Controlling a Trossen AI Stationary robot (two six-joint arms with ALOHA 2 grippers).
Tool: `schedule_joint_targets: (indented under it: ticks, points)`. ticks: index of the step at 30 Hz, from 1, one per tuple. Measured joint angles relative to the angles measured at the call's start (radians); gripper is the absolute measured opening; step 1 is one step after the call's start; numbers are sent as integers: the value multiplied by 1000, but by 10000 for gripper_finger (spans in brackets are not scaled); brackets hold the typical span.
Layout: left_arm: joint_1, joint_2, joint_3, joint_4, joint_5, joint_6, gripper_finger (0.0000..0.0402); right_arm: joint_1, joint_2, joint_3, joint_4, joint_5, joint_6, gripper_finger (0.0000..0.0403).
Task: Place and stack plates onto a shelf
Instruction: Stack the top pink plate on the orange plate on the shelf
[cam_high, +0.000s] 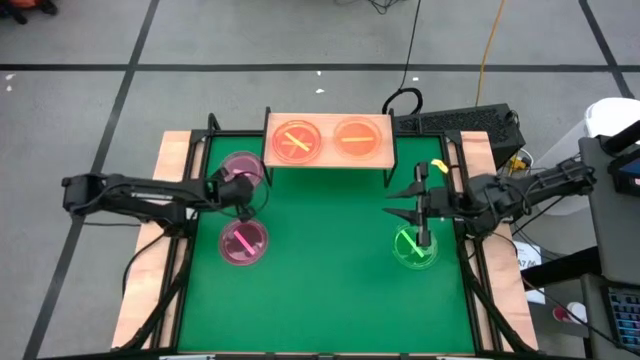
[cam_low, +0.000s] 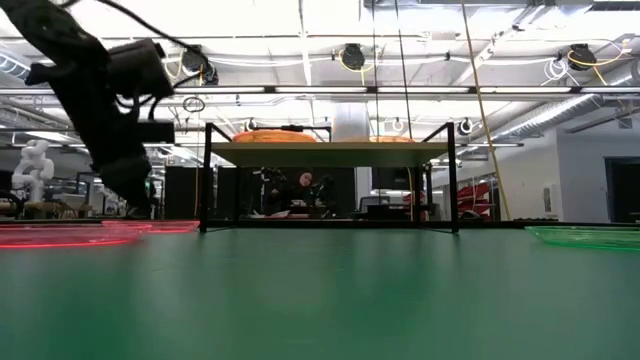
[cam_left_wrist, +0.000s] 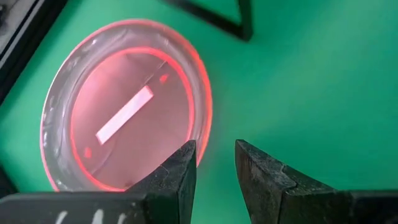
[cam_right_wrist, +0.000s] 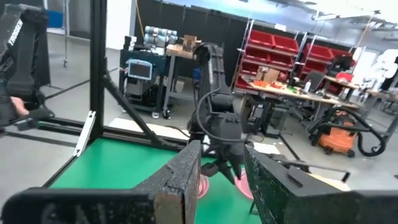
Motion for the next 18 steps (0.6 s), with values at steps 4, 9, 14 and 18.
schedule_joint_targets:
  ticks: [4,9,14,18]
  points:
    - [2,62,0,16,-16,5,118,0,8,0,-8,0,9,109]
    - [26,121,0,61,-52,11,118,0,16,0,-8,1,9,109]
    - [67,180,0,84,-62,27,118,0,21,0,-9,2,10,109]
    - [93,214,4,96,-65,26,116,0,21,0,-9,2,10,109]
